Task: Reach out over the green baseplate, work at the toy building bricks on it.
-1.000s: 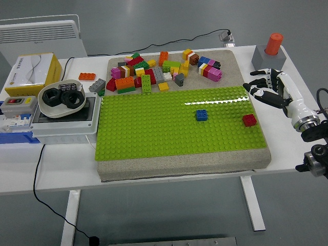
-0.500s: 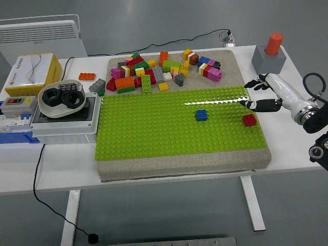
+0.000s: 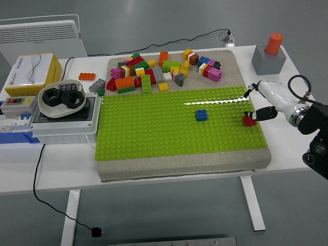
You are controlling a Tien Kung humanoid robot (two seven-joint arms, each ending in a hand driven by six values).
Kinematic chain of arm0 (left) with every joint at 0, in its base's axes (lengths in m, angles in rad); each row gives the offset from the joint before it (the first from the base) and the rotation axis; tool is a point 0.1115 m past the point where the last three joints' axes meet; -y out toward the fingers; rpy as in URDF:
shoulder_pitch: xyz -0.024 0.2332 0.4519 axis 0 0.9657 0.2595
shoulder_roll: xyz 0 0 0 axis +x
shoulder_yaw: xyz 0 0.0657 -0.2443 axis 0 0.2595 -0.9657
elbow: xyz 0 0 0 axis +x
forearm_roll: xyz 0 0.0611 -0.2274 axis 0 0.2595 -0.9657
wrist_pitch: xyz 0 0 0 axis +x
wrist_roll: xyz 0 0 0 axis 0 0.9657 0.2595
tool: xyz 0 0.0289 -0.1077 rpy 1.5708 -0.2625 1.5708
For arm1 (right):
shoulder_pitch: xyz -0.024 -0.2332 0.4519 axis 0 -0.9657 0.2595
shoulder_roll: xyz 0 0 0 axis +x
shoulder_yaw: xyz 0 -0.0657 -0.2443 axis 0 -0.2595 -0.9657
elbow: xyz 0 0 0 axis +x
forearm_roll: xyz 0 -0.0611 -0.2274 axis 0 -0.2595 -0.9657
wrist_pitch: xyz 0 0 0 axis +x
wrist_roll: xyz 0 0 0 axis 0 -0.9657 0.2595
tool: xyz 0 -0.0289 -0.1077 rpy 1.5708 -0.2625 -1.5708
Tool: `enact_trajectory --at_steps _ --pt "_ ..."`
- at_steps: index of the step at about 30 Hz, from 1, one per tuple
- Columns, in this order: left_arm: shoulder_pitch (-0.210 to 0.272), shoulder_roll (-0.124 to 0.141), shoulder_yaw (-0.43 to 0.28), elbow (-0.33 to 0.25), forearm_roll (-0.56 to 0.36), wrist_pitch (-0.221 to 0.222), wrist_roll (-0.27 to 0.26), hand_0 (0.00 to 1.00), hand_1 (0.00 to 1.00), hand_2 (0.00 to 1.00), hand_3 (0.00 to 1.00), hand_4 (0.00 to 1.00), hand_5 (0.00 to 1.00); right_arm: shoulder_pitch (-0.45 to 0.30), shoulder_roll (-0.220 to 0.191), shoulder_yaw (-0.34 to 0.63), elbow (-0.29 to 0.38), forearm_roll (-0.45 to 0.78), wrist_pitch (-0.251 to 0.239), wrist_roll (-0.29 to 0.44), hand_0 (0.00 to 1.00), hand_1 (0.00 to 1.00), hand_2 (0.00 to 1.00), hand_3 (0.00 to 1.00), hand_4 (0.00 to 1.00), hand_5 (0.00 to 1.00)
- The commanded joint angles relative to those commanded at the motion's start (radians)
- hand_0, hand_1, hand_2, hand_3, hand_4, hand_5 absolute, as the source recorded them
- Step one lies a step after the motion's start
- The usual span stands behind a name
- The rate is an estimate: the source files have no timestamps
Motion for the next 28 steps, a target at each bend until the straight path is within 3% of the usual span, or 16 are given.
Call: enact_trajectory --at_steps 6,10,16,20,28 --pt "-0.001 0.001 0.0 0.0 0.0 0.0 0.0 0.766 0.758 0.799 0.85 0.938 0.879 0.023 -0.017 -0.038 0.008 -0.009 0.039 -0.032 0.841 0.829 0.864 0.679 0.833 0.211" --pt "-0.001 0.003 0.0 0.0 -0.001 0.0 0.0 0.766 0.758 0.797 0.851 0.937 0.88 0.075 -0.042 -0.097 0.0 0.015 0.089 -0.071 0.849 0.83 0.858 0.672 0.81 0.182" --pt "-0.003 0.005 -0.002 0.0 0.002 0.0 0.0 0.766 0.758 0.797 0.851 0.938 0.88 0.159 -0.066 -0.198 -0.033 0.096 0.107 -0.067 0.849 0.817 0.839 0.663 0.803 0.213" --pt "-0.005 0.006 -0.003 0.0 0.004 0.0 0.0 0.766 0.759 0.797 0.851 0.938 0.882 0.201 -0.064 -0.263 -0.078 0.146 0.115 -0.061 0.842 0.813 0.834 0.663 0.793 0.226" --pt "-0.005 0.004 -0.002 0.0 0.003 0.0 0.001 0.766 0.759 0.797 0.851 0.938 0.882 0.219 -0.042 -0.291 -0.134 0.166 0.114 -0.053 0.842 0.809 0.833 0.663 0.794 0.218"
